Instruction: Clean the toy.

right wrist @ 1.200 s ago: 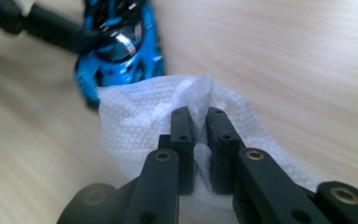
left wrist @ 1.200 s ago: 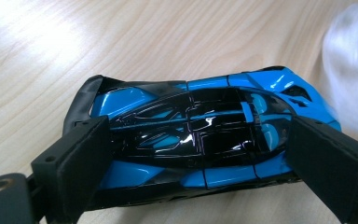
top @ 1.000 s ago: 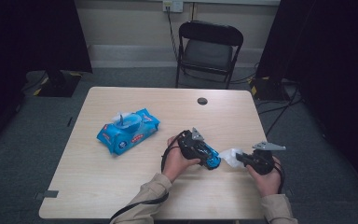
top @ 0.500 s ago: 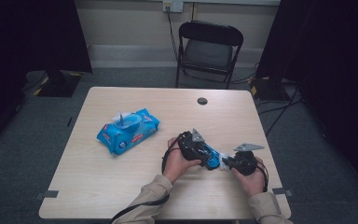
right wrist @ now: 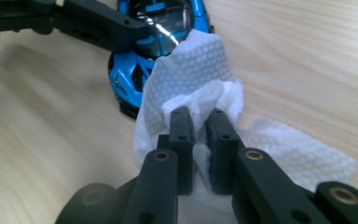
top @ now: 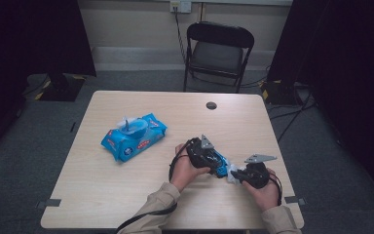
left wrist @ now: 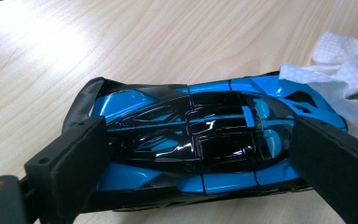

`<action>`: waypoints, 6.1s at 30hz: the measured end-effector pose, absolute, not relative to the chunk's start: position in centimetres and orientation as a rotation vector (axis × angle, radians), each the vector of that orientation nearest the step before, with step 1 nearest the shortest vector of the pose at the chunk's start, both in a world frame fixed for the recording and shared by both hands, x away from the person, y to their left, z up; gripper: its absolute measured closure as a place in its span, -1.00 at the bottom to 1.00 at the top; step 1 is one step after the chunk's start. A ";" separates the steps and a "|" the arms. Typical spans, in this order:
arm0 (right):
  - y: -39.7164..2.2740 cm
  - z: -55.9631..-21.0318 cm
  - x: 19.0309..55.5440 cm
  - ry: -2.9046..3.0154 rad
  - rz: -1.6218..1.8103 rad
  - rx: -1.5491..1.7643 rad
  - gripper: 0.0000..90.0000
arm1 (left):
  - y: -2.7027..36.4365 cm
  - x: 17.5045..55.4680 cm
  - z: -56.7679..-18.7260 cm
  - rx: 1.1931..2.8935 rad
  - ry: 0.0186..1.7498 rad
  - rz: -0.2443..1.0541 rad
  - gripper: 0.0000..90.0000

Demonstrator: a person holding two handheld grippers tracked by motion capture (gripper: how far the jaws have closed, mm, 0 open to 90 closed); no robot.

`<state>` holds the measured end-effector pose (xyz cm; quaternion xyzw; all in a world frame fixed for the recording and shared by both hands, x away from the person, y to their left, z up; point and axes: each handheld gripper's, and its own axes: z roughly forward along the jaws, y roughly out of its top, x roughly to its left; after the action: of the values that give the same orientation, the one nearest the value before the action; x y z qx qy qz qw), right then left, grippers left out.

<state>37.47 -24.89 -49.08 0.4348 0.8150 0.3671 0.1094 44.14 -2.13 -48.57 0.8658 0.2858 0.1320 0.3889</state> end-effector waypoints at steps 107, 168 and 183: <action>-25.6 -49.2 38.5 2.334 1.108 1.303 0.84 | -2.7 43.8 -48.6 2.208 0.736 0.340 -0.95; -21.4 -48.6 36.1 2.570 1.197 1.104 0.85 | -3.1 43.6 -48.5 2.221 0.741 0.335 -0.98; -27.1 -46.5 37.1 2.308 1.293 1.296 0.86 | -2.9 43.7 -48.5 2.216 0.729 0.327 -0.98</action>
<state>37.14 -27.14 -46.48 0.4379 0.7797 0.4368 0.0978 43.72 -2.93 -48.52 0.8691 0.2860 0.1283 0.3827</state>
